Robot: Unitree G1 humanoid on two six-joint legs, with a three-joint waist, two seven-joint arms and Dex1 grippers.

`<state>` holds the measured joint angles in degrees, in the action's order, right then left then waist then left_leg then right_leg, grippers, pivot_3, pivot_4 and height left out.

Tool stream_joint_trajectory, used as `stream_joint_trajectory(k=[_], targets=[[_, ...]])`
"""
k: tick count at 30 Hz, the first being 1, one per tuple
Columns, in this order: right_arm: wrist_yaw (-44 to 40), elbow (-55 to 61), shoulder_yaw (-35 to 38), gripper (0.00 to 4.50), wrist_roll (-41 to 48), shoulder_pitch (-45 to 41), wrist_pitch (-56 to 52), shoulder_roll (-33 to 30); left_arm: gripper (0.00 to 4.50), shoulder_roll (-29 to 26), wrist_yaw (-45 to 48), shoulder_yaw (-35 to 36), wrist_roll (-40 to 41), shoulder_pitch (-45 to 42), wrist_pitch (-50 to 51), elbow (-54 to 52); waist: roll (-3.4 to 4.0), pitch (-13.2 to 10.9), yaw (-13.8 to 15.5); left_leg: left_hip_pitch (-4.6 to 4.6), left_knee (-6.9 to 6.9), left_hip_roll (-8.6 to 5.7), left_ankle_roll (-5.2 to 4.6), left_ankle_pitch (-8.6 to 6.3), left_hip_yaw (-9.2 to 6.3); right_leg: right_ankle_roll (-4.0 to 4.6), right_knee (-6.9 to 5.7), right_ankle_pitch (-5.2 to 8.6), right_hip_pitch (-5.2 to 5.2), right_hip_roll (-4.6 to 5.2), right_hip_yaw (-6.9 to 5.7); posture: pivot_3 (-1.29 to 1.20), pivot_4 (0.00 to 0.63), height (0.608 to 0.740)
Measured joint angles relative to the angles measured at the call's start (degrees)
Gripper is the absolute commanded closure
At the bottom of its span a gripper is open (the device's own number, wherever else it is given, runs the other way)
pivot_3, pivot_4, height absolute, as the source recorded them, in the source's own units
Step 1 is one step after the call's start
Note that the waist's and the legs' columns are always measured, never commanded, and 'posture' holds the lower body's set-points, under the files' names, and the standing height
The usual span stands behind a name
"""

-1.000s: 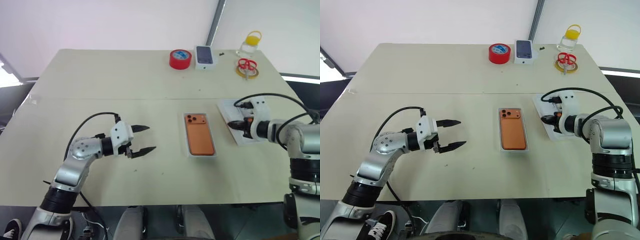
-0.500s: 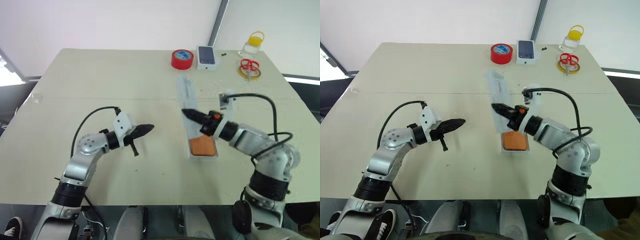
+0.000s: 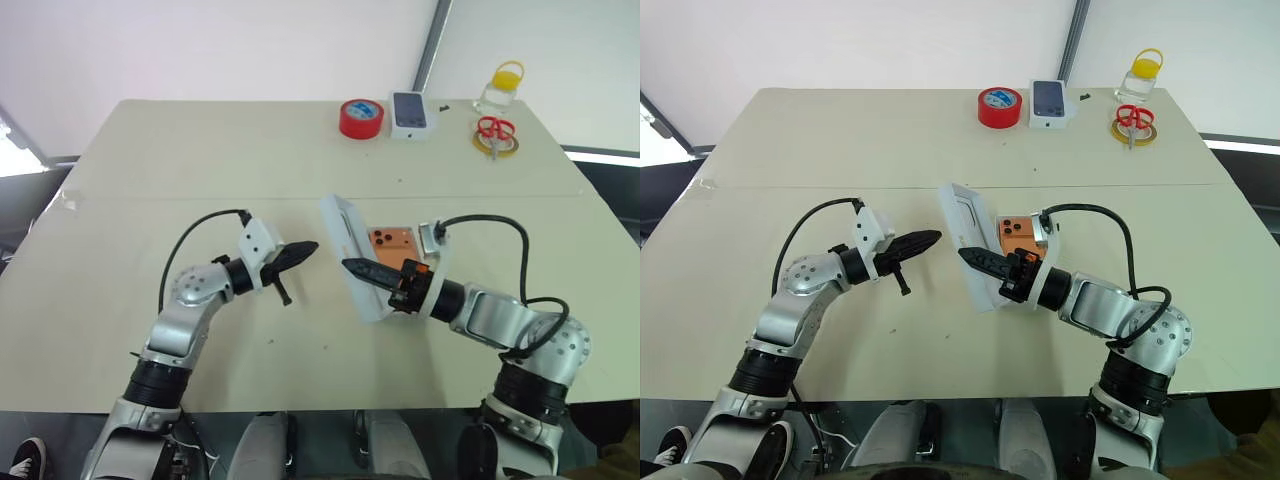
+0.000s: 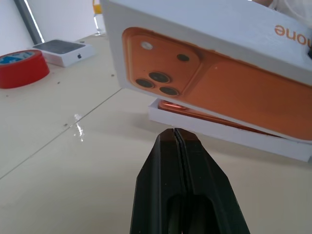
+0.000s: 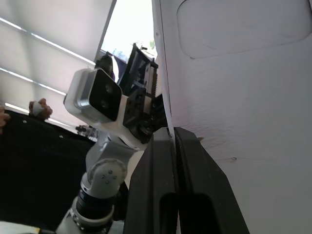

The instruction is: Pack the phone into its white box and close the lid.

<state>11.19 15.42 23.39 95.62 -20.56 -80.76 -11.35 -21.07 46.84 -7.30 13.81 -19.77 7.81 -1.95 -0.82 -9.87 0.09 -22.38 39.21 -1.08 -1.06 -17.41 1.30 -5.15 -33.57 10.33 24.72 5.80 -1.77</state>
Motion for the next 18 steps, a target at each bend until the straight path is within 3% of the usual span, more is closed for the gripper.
stream_joint_trajectory(k=[5, 9, 12, 15, 18], targets=[[8.09, -0.86, -6.91, 4.5, 11.24, 0.0, 12.04, -5.48, 4.49, 0.3, -0.66, -0.37, -0.02, 0.36, 0.1, -0.51, 0.0, -0.01, -0.7, -0.01, -0.02, 0.04, -0.01, 0.0, -0.01, -0.03, 0.05, 0.01, -0.02, -0.09, 0.01, 0.0, 0.15, 0.74], [10.04, -0.65, -8.31, 4.5, 15.18, -3.1, 20.5, -5.32, 4.49, 0.65, -0.81, -0.43, 0.02, 0.81, 0.23, -0.53, -0.01, -0.01, -0.79, -0.02, -0.02, 0.13, -0.01, 0.0, -0.01, -0.04, 0.08, 0.0, -0.01, -0.19, 0.02, 0.0, 0.15, 0.74], [9.89, -0.31, -12.01, 4.5, 15.9, 0.13, 20.23, -10.44, 4.49, 0.85, -0.83, -0.43, 0.08, 1.02, 0.28, -0.55, -0.06, 0.02, -0.33, -0.04, -0.06, 0.15, -0.05, -0.03, -0.08, -0.04, 0.15, 0.02, -0.06, -0.2, -0.04, 0.0, 0.15, 0.74], [9.25, -0.91, -15.59, 4.5, 15.92, 5.81, 20.32, -11.34, 4.49, 0.88, -0.84, -0.41, 0.07, 1.03, 0.26, -0.55, 0.01, -0.02, -0.51, -0.08, -0.05, 0.13, -0.07, -0.04, 0.05, -0.03, 0.23, 0.02, -0.03, -0.15, 0.06, 0.0, 0.15, 0.74], [8.17, -0.47, -16.3, 4.5, 16.01, 5.86, 21.54, -12.44, 4.49, 0.99, -0.75, -0.44, 0.08, 1.0, 0.18, -0.55, -0.02, 0.0, -0.7, -0.03, -0.01, 0.16, -0.07, -0.04, 0.11, 0.16, 0.29, 0.12, -0.06, -0.14, 0.1, 0.0, 0.15, 0.74]])
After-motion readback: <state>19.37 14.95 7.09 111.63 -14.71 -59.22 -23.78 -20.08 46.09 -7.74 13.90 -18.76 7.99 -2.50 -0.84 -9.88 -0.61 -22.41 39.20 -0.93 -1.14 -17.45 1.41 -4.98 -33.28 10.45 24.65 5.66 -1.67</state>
